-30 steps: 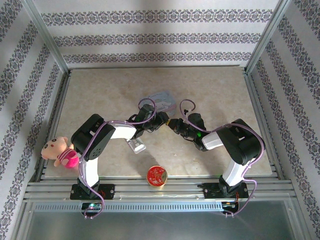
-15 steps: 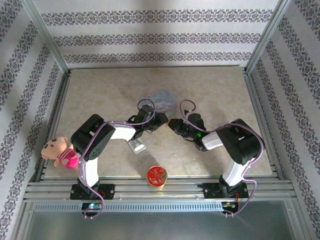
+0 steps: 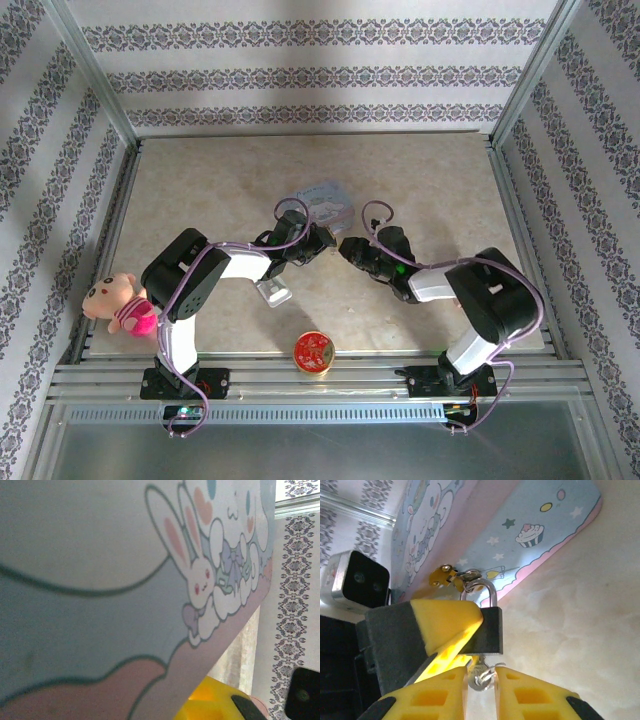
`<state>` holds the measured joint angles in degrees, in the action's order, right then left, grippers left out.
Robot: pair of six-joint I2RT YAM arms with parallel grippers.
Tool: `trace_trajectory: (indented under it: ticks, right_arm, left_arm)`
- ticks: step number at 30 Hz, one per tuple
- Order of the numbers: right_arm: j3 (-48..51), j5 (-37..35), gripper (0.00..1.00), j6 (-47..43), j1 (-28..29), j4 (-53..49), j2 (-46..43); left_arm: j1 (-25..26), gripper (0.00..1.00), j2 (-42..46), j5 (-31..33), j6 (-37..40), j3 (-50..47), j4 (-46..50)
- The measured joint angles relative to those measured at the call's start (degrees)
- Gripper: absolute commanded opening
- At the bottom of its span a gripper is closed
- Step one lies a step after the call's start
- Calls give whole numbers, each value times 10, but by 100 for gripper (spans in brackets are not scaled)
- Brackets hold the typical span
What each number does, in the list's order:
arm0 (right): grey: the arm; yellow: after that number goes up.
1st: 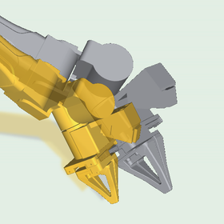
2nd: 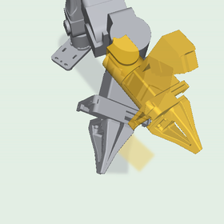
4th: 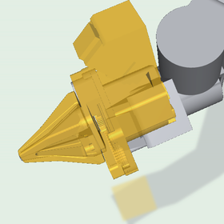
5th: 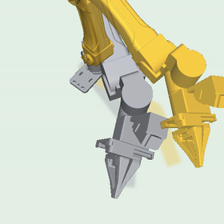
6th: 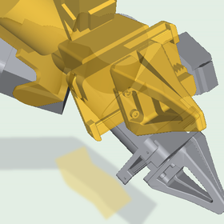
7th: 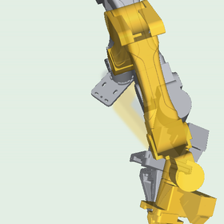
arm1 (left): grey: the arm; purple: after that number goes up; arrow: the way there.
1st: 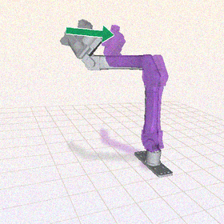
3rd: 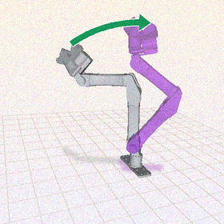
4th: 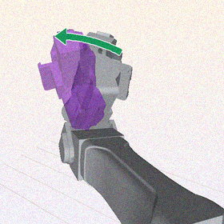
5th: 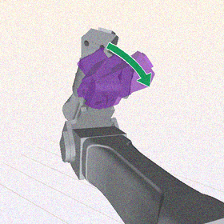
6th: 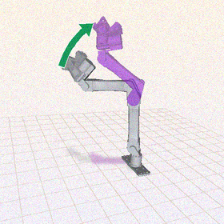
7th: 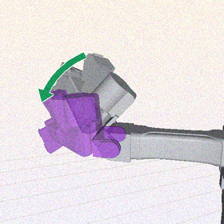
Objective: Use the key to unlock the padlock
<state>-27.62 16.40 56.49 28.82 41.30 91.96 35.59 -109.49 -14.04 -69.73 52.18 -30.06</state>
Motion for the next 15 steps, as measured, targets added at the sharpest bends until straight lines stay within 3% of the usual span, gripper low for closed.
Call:
trace_trajectory:
  ticks: [7, 15]
  right_arm:
    - [-50, -131, 24, -116, 71, -227, -109]
    - [-124, -250, 25, -224, 137, -390, -111]
  left_arm:
    - [-1, 7, 3, -10, -18, 3, 8]
    - [-7, 6, 15, -24, -44, 39, 108]
